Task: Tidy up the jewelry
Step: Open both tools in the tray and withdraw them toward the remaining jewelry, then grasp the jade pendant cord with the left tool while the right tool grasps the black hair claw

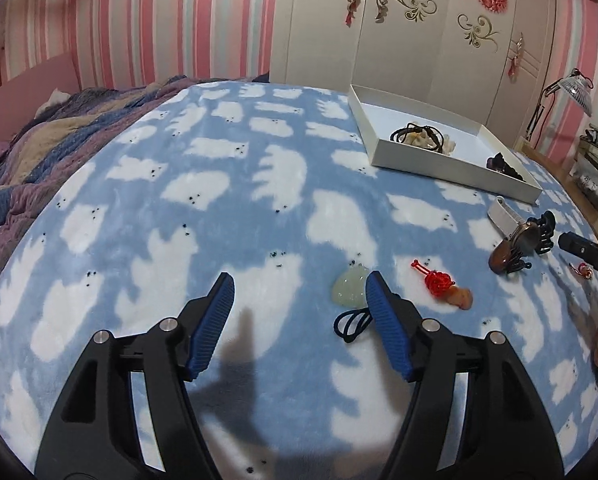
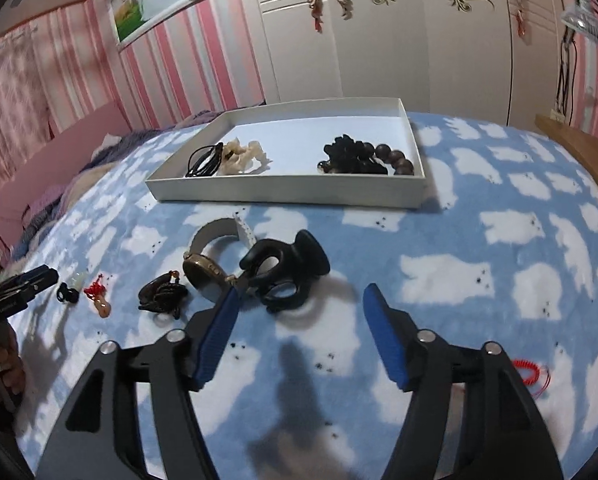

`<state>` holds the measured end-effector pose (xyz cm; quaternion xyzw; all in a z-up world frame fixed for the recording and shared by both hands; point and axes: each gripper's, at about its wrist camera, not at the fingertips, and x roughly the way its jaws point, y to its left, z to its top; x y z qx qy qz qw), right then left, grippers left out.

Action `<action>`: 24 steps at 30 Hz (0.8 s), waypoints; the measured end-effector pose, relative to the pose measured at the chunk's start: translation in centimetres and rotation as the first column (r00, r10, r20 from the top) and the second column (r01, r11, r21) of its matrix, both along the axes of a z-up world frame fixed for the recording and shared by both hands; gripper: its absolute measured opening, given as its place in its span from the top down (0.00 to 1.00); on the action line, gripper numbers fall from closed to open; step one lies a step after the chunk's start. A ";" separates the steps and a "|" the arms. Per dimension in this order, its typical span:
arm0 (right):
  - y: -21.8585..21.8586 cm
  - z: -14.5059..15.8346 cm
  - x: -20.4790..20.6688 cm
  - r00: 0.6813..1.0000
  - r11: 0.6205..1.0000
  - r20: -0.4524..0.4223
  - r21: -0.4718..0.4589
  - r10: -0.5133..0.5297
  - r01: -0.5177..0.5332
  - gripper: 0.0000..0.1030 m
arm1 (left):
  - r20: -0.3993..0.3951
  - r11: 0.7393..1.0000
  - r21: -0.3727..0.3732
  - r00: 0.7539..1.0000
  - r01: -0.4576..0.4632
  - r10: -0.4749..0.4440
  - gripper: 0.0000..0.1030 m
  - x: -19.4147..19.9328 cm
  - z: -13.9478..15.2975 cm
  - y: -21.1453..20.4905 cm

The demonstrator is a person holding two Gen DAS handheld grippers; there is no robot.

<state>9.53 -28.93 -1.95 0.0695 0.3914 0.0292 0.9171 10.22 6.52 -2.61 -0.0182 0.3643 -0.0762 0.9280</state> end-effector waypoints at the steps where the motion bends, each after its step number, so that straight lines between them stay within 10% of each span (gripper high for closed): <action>1: 0.0 0.0 0.2 1.000 1.000 -0.002 0.004 -0.004 0.004 0.33 | 0.002 1.000 0.003 1.000 0.003 -0.003 0.30 0.0 0.1 -0.1; 14: 0.7 -1.3 2.4 0.999 1.000 -0.041 -0.018 -0.001 0.000 0.33 | -0.092 0.986 0.066 0.985 0.153 -0.147 0.31 1.6 -1.3 -4.6; 21: 0.9 -1.8 3.7 0.998 1.000 -0.061 -0.001 0.020 -0.020 0.34 | -0.125 0.985 0.062 0.980 0.161 -0.153 0.57 2.8 -2.0 -4.0; 24: 1.0 -1.7 3.5 0.998 0.999 -0.052 0.011 0.037 -0.036 0.52 | -0.117 0.987 0.051 0.982 0.154 -0.148 0.58 2.8 -2.0 -3.8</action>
